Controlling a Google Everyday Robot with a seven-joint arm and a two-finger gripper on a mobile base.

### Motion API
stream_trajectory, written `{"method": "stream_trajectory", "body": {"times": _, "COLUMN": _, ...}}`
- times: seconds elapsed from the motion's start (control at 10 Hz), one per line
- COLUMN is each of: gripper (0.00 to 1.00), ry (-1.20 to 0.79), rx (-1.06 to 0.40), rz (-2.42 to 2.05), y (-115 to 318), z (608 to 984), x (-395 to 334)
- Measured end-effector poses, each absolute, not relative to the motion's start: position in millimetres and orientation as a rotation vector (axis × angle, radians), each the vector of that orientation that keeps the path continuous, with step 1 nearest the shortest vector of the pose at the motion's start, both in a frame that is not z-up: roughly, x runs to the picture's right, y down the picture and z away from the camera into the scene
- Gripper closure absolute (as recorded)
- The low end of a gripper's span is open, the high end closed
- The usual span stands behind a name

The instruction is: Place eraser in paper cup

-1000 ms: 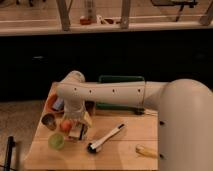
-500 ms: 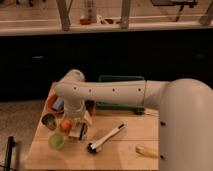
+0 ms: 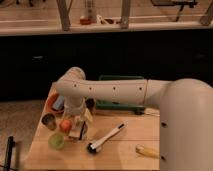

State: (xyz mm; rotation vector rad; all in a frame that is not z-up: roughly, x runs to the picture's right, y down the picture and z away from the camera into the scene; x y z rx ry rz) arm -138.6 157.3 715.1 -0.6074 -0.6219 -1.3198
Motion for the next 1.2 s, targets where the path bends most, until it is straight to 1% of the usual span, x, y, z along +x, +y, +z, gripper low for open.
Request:
{"method": "stream_trajectory", "body": {"times": 0.6, "gripper": 0.20, "ry": -0.616, "rx": -0.624, "rz": -1.332, "y": 148.8, "z": 711.1, "x": -137.5}}
{"method": "stream_trajectory", "body": {"times": 1.2, "gripper": 0.20, "ry": -0.617, "rx": -0.624, "rz": -1.335, "y": 149.0, "z": 710.9, "x": -138.8}}
